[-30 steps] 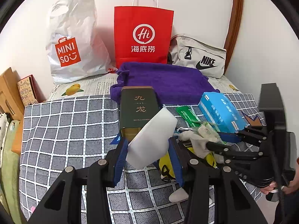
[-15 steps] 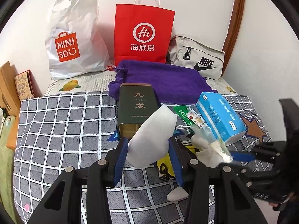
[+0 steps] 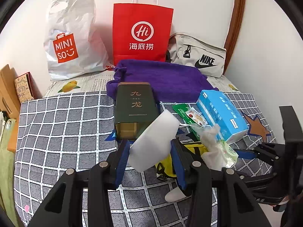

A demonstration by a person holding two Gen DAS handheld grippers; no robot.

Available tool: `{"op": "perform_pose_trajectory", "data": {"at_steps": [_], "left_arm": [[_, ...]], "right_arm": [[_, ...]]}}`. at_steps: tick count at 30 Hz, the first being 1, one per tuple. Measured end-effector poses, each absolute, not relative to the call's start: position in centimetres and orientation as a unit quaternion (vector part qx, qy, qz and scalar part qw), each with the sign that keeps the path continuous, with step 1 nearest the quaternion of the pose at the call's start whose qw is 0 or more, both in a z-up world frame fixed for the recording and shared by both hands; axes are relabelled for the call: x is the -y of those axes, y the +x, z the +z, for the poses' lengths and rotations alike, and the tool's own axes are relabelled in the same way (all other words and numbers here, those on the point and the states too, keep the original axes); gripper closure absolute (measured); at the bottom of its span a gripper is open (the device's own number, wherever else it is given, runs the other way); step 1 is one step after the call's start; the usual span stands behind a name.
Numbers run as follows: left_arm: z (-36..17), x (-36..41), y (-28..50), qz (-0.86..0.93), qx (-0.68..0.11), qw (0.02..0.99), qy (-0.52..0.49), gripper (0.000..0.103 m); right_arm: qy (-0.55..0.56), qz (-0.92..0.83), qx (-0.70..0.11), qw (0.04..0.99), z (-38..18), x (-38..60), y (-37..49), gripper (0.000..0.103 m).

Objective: Organize soft objects
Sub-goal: 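Grasp and lift green soap bar with right gripper while left holds white sponge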

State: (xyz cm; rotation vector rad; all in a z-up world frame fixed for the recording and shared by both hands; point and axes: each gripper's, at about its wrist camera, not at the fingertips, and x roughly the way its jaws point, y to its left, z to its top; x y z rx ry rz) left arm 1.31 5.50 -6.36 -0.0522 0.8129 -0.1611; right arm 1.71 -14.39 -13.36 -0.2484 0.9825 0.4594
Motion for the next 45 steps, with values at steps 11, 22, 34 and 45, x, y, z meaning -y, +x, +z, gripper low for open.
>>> {"op": "perform_pose_trajectory", "data": {"at_steps": [11, 22, 34, 45], "left_arm": [[-6.5, -5.0, 1.3, -0.081, -0.398, 0.913, -0.021, 0.061], [-6.5, -5.4, 1.1, -0.073, -0.398, 0.914, -0.022, 0.061], [-4.7, -5.7, 0.6, -0.076, -0.382, 0.921, -0.025, 0.061], [-3.2, -4.9, 1.2, -0.057, -0.369, 0.928, -0.003, 0.061]], "right_arm": [[-0.172, 0.219, -0.446, 0.851, -12.8, 14.4, 0.1, 0.039], [-0.185, 0.228, -0.413, 0.862, -13.2, 13.6, 0.7, 0.072], [-0.057, 0.208, -0.427, 0.878, -9.3, 17.5, 1.2, 0.079], [-0.048, 0.203, -0.393, 0.896, -6.1, 18.4, 0.9, 0.079]]}}
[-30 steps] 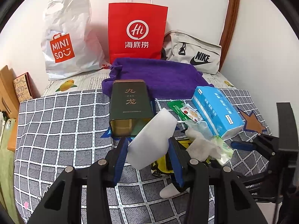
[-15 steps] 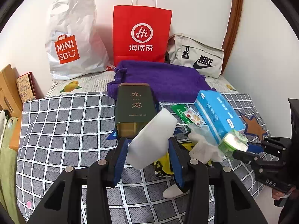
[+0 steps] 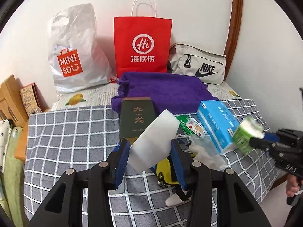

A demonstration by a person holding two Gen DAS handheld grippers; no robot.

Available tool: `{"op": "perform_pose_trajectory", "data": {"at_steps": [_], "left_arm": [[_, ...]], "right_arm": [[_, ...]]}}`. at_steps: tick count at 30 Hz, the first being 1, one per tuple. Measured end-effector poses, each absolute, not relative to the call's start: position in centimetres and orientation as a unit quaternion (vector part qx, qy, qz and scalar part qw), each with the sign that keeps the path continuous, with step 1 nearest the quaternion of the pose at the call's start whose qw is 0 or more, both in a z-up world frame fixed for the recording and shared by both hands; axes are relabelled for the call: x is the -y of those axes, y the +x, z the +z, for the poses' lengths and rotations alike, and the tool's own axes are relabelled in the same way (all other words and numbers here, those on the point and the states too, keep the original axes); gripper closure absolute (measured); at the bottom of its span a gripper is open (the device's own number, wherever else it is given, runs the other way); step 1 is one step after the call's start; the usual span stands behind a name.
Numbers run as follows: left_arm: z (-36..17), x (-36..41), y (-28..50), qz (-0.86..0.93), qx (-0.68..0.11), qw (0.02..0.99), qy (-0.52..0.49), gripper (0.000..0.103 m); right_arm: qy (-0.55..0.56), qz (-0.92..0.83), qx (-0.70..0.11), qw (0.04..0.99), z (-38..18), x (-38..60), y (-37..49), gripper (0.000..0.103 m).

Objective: Organize soft objects
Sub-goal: 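Grasp and lift green soap bar with right gripper while left holds white sponge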

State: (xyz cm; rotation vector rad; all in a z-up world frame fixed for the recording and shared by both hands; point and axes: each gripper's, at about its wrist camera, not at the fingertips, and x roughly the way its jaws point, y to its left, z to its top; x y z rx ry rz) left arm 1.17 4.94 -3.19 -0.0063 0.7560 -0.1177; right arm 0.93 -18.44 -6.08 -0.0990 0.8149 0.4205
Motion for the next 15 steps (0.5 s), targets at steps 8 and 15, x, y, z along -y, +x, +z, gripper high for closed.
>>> {"op": "perform_pose_trajectory", "data": {"at_steps": [8, 15], "left_arm": [[-2.2, -3.7, 3.1, -0.021, -0.364, 0.931, 0.030, 0.061], [-1.7, -3.0, 5.9, 0.002, -0.365, 0.930, 0.042, 0.061]], "right_arm": [[-0.034, 0.183, -0.372, 0.909, -4.0, 19.6, 3.8, 0.079], [-0.021, 0.171, -0.369, 0.913, -3.5, 20.7, 7.7, 0.079]]}}
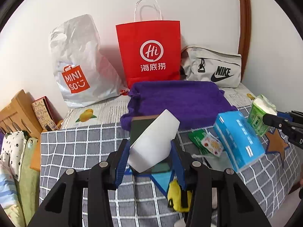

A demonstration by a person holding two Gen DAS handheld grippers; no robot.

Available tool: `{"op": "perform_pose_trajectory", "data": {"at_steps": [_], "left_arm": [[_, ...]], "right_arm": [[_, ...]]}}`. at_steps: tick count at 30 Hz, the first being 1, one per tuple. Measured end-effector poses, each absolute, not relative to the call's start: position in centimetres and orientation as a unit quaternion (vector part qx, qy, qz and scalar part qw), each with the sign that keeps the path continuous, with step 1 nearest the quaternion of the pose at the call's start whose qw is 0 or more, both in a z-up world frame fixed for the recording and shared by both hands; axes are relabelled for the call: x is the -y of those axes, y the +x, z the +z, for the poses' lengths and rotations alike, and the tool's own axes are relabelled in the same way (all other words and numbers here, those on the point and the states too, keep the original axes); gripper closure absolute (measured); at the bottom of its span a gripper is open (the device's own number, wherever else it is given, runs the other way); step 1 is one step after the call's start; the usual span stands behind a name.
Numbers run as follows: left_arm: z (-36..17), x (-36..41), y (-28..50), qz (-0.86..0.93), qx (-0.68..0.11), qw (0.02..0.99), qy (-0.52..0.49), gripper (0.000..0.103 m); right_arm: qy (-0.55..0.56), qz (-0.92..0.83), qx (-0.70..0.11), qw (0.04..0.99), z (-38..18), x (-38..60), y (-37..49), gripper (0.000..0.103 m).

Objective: Organize soft objects
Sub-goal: 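Grasp and lift green soap bar with right gripper while left holds white sponge, then set green soap bar on purple towel with right gripper while left carries sponge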

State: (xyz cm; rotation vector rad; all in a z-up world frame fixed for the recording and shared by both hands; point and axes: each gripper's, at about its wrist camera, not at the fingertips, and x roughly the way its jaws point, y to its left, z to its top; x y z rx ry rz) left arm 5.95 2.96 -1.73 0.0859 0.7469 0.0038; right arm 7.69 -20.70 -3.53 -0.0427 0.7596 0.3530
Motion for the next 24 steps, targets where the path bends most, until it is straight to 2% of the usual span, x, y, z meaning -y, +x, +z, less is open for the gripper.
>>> {"op": "perform_pose_trajectory", "data": {"at_steps": [12, 24], "left_arm": [[-0.8, -2.3, 12.2, 0.014, -0.361, 0.931, 0.051, 0.061], [-2.3, -3.8, 19.4, 0.026, -0.381, 0.922, 0.066, 0.061]], "right_arm": [[0.007, 0.156, -0.367, 0.917, -2.9, 21.9, 13.1, 0.079], [-0.006, 0.135, -0.388, 0.912, -5.1, 22.2, 20.9, 0.079]]}}
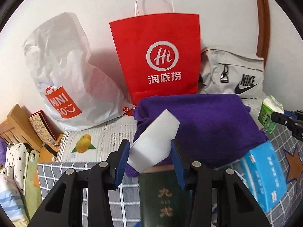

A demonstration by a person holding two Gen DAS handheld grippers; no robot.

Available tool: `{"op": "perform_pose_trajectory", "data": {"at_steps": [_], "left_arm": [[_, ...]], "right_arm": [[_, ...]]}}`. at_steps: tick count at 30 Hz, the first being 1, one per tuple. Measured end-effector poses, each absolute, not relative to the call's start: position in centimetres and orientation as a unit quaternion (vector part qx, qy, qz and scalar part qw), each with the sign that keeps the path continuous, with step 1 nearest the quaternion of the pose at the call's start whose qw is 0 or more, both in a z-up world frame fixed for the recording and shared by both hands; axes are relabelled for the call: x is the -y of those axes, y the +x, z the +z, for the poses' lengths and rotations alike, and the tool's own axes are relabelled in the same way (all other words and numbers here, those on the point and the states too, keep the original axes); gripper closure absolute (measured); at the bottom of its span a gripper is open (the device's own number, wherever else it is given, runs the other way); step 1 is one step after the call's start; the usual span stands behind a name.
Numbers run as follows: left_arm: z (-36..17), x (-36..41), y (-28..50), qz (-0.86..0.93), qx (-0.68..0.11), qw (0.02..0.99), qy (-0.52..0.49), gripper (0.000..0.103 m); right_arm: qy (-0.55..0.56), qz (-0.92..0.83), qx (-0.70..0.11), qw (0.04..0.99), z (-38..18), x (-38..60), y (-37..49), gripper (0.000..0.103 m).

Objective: Organize soft objects
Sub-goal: 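Set green soap bar on purple towel with right gripper while left carries sponge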

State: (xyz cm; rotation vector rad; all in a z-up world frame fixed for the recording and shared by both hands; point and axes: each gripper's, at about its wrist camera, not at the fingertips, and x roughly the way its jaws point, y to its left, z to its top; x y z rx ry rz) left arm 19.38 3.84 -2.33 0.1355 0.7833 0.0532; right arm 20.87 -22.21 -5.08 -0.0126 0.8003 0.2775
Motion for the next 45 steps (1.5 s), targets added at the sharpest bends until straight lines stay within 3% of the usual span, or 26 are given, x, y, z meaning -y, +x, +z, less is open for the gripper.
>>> {"op": "perform_pose_trajectory", "data": {"at_steps": [16, 32, 45], "left_arm": [[-5.6, -5.1, 27.0, 0.019, -0.417, 0.906, 0.068, 0.061], [-7.0, -5.7, 29.7, 0.008, -0.432, 0.900, 0.059, 0.061], [-7.9, -4.3, 32.6, 0.003, -0.436, 0.897, 0.072, 0.061]], "right_arm": [[-0.051, 0.130, -0.412, 0.900, -8.8, 19.1, 31.2, 0.079], [-0.105, 0.141, -0.449, 0.876, -12.3, 16.6, 34.8, 0.077], [-0.107, 0.170, -0.468, 0.861, -13.4, 17.4, 34.2, 0.054]]}}
